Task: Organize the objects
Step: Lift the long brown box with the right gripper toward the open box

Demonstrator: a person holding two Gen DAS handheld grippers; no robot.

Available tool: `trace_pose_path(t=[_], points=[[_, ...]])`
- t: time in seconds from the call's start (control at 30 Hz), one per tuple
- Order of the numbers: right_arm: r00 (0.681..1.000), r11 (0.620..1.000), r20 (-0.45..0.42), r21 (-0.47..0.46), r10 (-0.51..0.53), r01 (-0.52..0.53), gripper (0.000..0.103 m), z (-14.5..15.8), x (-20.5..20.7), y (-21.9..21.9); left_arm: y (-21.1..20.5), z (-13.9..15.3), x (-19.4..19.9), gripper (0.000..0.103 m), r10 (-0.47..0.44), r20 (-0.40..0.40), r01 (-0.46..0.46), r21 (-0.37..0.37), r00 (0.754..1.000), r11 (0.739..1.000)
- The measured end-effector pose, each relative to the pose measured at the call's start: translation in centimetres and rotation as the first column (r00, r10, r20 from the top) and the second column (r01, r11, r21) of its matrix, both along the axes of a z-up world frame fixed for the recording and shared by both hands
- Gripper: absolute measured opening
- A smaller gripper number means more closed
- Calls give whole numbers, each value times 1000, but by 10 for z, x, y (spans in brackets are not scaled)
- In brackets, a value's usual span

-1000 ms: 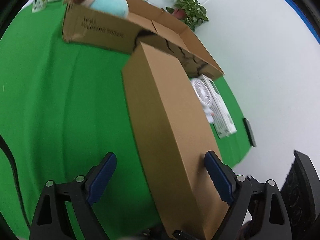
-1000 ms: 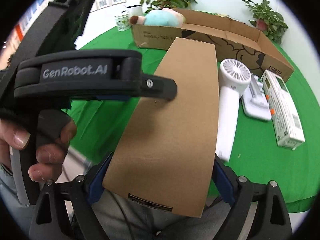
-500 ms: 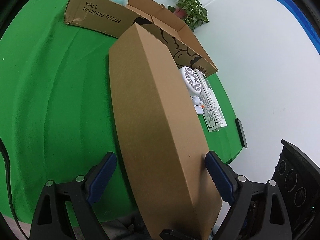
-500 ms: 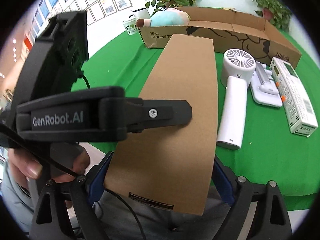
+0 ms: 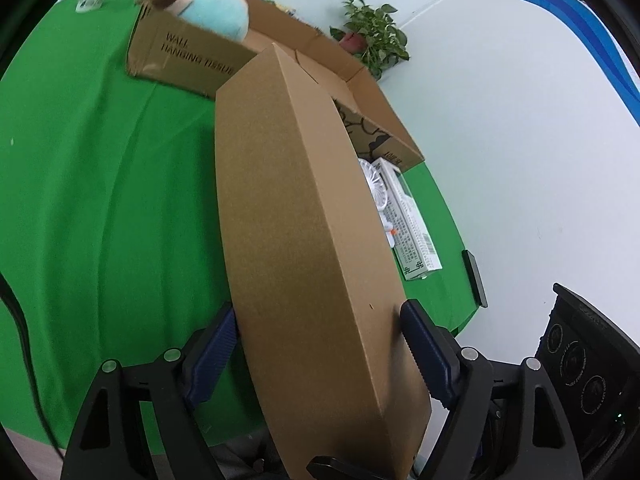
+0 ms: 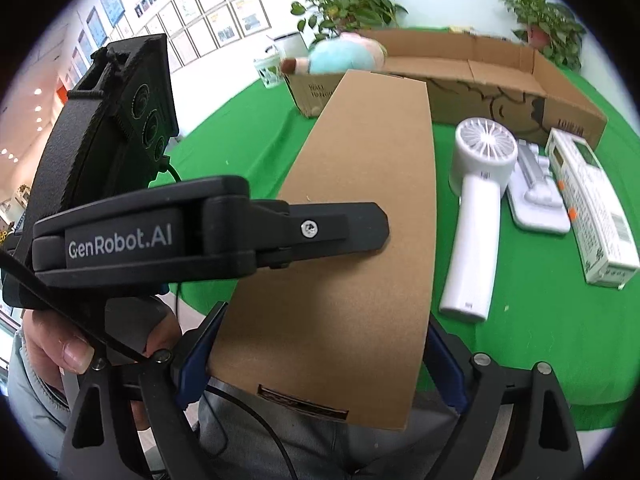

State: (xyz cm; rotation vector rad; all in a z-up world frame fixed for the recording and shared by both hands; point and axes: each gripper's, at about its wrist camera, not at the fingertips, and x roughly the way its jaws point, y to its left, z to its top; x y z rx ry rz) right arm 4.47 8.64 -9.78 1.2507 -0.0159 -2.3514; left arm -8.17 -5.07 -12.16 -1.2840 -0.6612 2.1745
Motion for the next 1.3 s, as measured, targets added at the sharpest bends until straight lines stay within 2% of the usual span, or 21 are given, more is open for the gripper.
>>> trace_pose_path(t=[0.3, 0.57, 1.0, 1.3], points=[[996, 1000, -86, 7, -5, 5, 89, 15, 7, 0, 6, 33, -4, 79, -12, -66, 11, -19, 998, 1000], [993, 1000, -116, 5, -28, 29, 88, 17, -12, 8, 18, 51, -11, 79, -40, -94, 37, -30, 995, 999], [989, 999, -141, 20, -37, 41, 88, 18, -17, 10, 28, 64, -14, 78, -53, -108, 50, -34, 993, 998], [986, 998, -161, 21, -48, 52, 88, 26, -26, 12, 50, 74, -37, 78, -66, -130, 61, -38, 989, 997]])
